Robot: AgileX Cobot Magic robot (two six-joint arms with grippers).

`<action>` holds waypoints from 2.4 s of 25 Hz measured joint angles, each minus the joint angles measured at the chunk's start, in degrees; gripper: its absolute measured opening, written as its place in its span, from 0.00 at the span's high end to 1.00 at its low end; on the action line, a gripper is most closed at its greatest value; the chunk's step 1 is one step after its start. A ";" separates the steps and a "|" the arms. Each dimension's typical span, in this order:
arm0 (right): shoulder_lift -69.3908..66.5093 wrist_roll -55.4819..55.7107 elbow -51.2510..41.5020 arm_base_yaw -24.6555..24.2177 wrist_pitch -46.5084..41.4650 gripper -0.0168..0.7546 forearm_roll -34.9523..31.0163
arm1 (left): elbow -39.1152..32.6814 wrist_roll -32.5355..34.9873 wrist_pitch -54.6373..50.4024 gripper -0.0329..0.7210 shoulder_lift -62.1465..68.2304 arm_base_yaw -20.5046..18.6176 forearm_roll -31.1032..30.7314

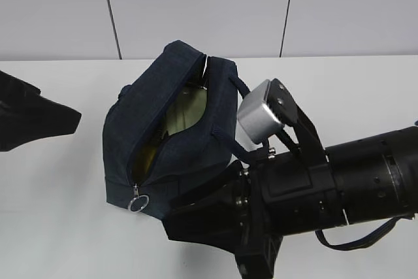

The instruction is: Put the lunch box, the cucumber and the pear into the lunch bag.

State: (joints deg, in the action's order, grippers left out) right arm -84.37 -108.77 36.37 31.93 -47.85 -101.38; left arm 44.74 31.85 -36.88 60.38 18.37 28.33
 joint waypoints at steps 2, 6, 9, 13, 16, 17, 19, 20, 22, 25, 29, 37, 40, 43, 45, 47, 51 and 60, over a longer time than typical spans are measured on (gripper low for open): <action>0.00 -0.11 0.00 0.00 0.40 0.71 0.00 | 0.00 0.00 -0.05 0.29 0.00 0.00 0.00; 0.00 -0.18 0.00 0.00 0.51 0.71 0.00 | 0.00 0.00 -0.05 0.29 0.00 0.00 0.05; 0.00 -0.18 0.00 0.00 0.51 0.71 0.00 | 0.00 0.00 -0.05 0.29 0.00 0.00 0.17; 0.00 -0.23 0.00 0.00 0.61 0.71 0.00 | 0.00 0.00 -0.05 0.30 0.00 0.00 0.23; 0.00 -0.32 0.00 0.00 0.70 0.70 0.00 | 0.00 0.00 -0.05 0.32 0.00 0.00 0.29; 0.00 -0.32 0.00 0.00 0.70 0.70 0.00 | 0.00 0.00 -0.05 0.33 0.00 0.00 0.29; 0.00 -0.32 0.00 0.00 0.70 0.70 0.00 | 0.00 0.00 -0.05 0.34 0.00 0.00 0.29; 0.00 -0.01 0.00 0.00 0.70 0.70 0.00 | 0.00 0.00 -0.05 0.34 0.00 0.00 0.29; 0.10 0.42 0.00 0.00 1.03 0.70 0.00 | 0.00 0.00 -0.05 0.34 0.00 0.00 0.34; 1.39 0.12 0.13 0.00 2.02 0.70 0.00 | 0.00 0.00 -0.05 0.34 0.00 0.00 0.34; 3.82 0.04 0.71 0.00 6.74 0.70 -0.13 | 0.00 0.00 -0.05 0.35 0.00 0.00 0.34; 4.80 0.04 0.71 0.00 7.63 0.70 -0.15 | 0.00 0.00 -0.05 0.38 0.00 0.00 0.34; 4.80 3.40 1.36 0.00 7.63 0.70 4.96 | 0.00 0.00 -0.05 0.40 0.00 0.00 0.34; 4.80 16.20 3.15 0.00 9.93 0.70 20.47 | 0.00 0.00 -0.05 0.40 0.00 0.00 0.34; 4.89 28.38 4.79 0.26 12.76 0.70 32.65 | 0.00 0.00 -0.05 0.40 0.00 0.00 0.34; 5.14 41.29 6.12 1.07 15.83 0.70 44.37 | 0.00 0.00 -0.05 0.40 0.00 0.00 0.34; 6.40 56.55 6.35 6.70 25.17 0.70 56.62 | 0.00 0.00 -0.05 0.42 0.00 0.00 0.34; 6.71 60.87 -1.78 20.21 51.88 0.70 57.33 | 0.00 0.00 -0.05 0.45 0.00 0.00 0.34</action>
State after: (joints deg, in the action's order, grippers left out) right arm -77.66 -47.90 34.59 52.14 4.03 -44.06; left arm 44.74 31.85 -36.93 60.38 18.37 28.67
